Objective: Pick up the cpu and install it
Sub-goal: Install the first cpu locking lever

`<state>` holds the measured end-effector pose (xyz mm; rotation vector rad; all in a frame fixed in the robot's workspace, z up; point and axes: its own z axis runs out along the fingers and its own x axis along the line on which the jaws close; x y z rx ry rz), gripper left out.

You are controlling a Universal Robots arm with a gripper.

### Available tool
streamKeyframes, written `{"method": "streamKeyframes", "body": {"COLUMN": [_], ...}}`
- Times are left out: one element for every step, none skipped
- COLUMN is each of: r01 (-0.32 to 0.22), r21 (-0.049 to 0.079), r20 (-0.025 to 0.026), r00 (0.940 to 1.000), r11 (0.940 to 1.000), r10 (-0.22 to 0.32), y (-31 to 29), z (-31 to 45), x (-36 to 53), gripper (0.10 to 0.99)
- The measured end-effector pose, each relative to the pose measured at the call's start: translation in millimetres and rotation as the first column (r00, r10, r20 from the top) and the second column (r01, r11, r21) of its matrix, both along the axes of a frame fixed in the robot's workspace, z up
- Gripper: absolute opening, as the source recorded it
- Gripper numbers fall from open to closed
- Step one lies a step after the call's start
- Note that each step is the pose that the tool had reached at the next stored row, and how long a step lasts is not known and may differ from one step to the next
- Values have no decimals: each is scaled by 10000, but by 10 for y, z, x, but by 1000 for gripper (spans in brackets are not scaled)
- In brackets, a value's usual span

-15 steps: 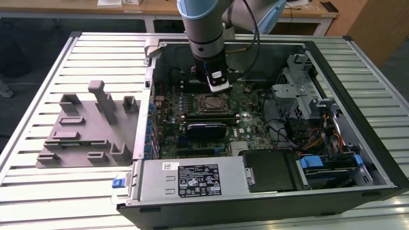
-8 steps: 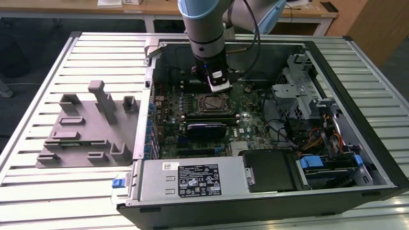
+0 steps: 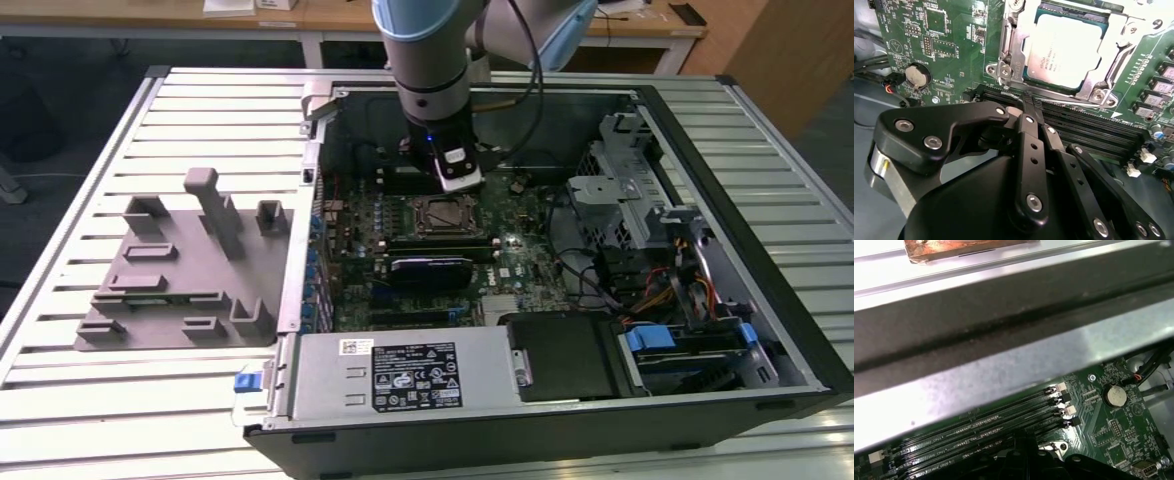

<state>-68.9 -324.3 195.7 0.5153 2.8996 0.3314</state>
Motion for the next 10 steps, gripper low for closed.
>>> {"method": "streamKeyframes", "body": {"r01": [-32, -59, -83, -105, -119, -128, -136, -143, -150, -157], "r21": [-2, -2, -2, -3, -9, -16, -23, -28, -32, -36], "r20": [0, 0, 1, 0, -1, -2, -2, -1, 0, 1], "r00": [10000, 10000, 10000, 9999, 9999, 9999, 9999, 9999, 9999, 9999], "r11": [10000, 10000, 10000, 9999, 9999, 9999, 9999, 9999, 9999, 9999], "r10": [32, 59, 83, 105, 119, 128, 136, 143, 150, 157], "y": [0, 1, 1, 1, 1, 0, 0, 0, -2, -4], "z": [-2, -4, -5, -7, -8, -9, -10, -11, -12, -13], "x": [4, 10, 18, 25, 28, 28, 28, 28, 29, 29], "gripper": [106, 106, 106, 106, 106, 106, 106, 106, 106, 106]}}
